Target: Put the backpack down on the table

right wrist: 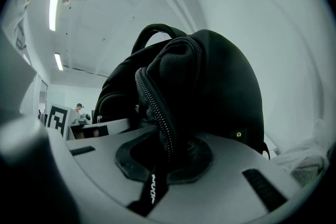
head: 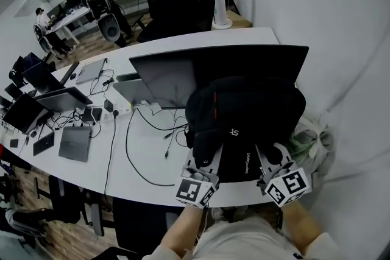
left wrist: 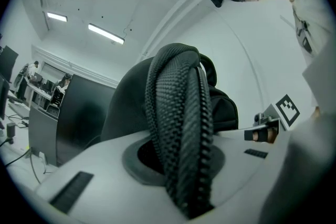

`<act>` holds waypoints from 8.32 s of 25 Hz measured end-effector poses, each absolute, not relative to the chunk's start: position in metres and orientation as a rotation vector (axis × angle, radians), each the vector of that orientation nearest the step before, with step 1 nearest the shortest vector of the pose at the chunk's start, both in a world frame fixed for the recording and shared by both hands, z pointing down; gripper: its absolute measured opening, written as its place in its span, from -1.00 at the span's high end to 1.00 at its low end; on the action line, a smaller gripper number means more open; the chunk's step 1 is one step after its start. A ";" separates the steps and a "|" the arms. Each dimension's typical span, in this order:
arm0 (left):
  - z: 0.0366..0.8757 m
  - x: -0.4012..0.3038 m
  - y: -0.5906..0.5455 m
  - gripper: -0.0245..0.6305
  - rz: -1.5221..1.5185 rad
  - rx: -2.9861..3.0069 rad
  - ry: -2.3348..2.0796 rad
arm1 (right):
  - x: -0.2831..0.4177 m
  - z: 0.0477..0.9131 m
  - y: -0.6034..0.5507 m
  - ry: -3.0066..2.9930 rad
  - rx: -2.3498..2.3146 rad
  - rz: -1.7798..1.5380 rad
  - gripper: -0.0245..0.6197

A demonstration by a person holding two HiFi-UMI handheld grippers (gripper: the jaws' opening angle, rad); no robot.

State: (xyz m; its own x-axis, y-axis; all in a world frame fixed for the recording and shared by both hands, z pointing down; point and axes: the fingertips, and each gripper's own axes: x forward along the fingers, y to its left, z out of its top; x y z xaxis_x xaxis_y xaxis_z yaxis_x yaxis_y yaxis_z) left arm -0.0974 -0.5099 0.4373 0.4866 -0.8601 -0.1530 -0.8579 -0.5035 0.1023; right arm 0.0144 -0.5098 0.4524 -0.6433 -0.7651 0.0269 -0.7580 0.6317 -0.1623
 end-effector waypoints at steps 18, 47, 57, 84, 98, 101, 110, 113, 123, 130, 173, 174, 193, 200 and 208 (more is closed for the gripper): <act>0.479 -0.105 -0.511 0.75 -0.280 2.711 -1.531 | 0.010 0.492 -0.512 2.761 -1.293 -0.258 0.75; 0.497 -0.113 -0.449 0.59 -0.173 2.777 -1.505 | 0.007 0.504 -0.450 2.728 -1.287 -0.190 0.59; 0.506 -0.114 -0.421 0.51 -0.077 2.787 -1.443 | 0.009 0.513 -0.419 2.753 -1.324 -0.179 0.50; 0.518 -0.122 -0.362 0.06 0.062 2.838 -1.456 | 0.011 0.528 -0.372 2.868 -1.284 -0.109 0.33; 0.524 -0.140 -0.316 0.07 0.009 2.700 -1.678 | 0.033 0.538 -0.333 2.883 -1.227 -0.136 0.33; 0.521 -0.141 -0.306 0.06 0.007 2.667 -1.718 | 0.051 0.534 -0.321 2.832 -1.248 -0.140 0.33; 0.511 -0.140 -0.252 0.07 -0.107 2.576 -1.861 | 0.123 0.520 -0.269 2.749 -1.364 -0.133 0.33; 0.508 -0.137 -0.229 0.07 -0.120 2.543 -1.901 | 0.133 0.517 -0.248 2.736 -1.368 -0.131 0.33; 0.484 -0.131 -0.149 0.45 -0.263 2.433 -2.012 | 0.157 0.495 -0.185 2.695 -1.330 -0.118 0.62; 0.465 -0.134 -0.124 0.89 -0.299 2.404 -2.040 | 0.170 0.487 -0.167 2.629 -1.362 -0.131 0.80; 0.432 -0.133 0.033 0.90 -0.327 2.559 -1.836 | 0.139 0.449 0.023 2.581 -1.523 -0.086 0.84; 0.434 -0.131 0.033 0.90 -0.319 2.561 -1.837 | 0.141 0.450 0.023 2.578 -1.520 -0.093 0.85; 0.440 -0.121 0.040 0.90 -0.285 2.525 -1.887 | 0.143 0.452 0.018 2.605 -1.430 -0.148 0.88; 0.439 -0.119 0.045 0.90 -0.281 2.525 -1.885 | 0.146 0.453 0.021 2.618 -1.433 -0.152 0.88; 0.440 -0.118 0.047 0.90 -0.289 2.531 -1.879 | 0.147 0.456 0.021 2.623 -1.432 -0.161 0.88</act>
